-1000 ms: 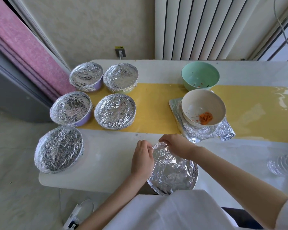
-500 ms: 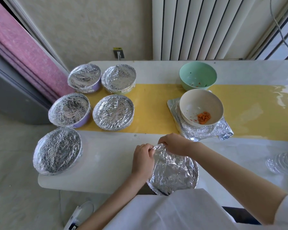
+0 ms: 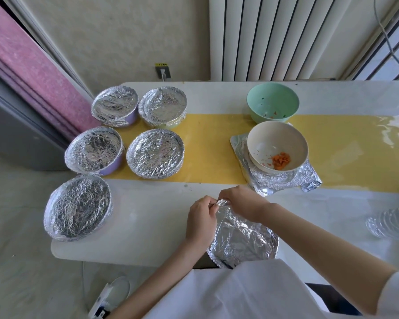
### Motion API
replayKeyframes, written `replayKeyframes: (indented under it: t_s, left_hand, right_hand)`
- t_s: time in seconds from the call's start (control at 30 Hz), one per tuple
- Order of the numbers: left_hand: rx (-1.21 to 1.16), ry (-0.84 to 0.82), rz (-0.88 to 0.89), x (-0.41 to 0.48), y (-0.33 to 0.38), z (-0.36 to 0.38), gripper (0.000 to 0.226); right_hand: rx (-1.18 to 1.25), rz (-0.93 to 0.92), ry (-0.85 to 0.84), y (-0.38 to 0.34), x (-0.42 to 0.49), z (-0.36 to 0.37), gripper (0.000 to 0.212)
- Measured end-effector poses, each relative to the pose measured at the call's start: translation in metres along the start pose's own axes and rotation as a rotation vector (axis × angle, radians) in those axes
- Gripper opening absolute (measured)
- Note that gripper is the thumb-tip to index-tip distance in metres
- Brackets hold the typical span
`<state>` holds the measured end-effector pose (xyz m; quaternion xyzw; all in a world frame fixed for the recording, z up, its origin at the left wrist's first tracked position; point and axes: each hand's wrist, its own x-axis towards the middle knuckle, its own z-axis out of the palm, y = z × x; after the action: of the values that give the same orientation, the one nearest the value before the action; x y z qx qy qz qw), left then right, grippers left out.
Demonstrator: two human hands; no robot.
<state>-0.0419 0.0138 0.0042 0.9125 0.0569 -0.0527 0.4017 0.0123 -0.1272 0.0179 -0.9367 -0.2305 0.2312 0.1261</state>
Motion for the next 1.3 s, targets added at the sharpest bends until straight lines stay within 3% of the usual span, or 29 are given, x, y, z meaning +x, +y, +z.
replayKeyframes:
  t_s: [0.2, 0.43, 0.57, 1.03, 1.2, 1.3]
  left_hand:
    - [-0.002, 0.004, 0.015, 0.002, -0.001, 0.0, 0.006]
    - [-0.007, 0.026, -0.016, 0.015, -0.004, -0.008, 0.013]
    - [-0.052, -0.03, -0.05, 0.018, 0.0, -0.008, 0.018]
    - [-0.014, 0.048, 0.061, 0.019, 0.004, -0.011, 0.019]
    - [0.009, 0.052, 0.09, 0.018, 0.003, -0.012, 0.021]
    - [0.001, 0.032, 0.084, 0.018, 0.001, -0.011, 0.022]
  right_hand:
    - [0.062, 0.007, 0.019, -0.001, 0.0, -0.001, 0.046]
    - [0.267, 0.075, 0.113, 0.009, 0.003, -0.006, 0.032]
    - [0.26, 0.094, 0.096, 0.008, 0.006, -0.005, 0.03]
    - [0.2, 0.066, 0.021, 0.002, 0.01, -0.011, 0.022]
    - [0.182, 0.053, 0.022, 0.0, 0.011, -0.012, 0.035]
    - [0.231, 0.042, -0.029, 0.002, 0.011, -0.01, 0.025]
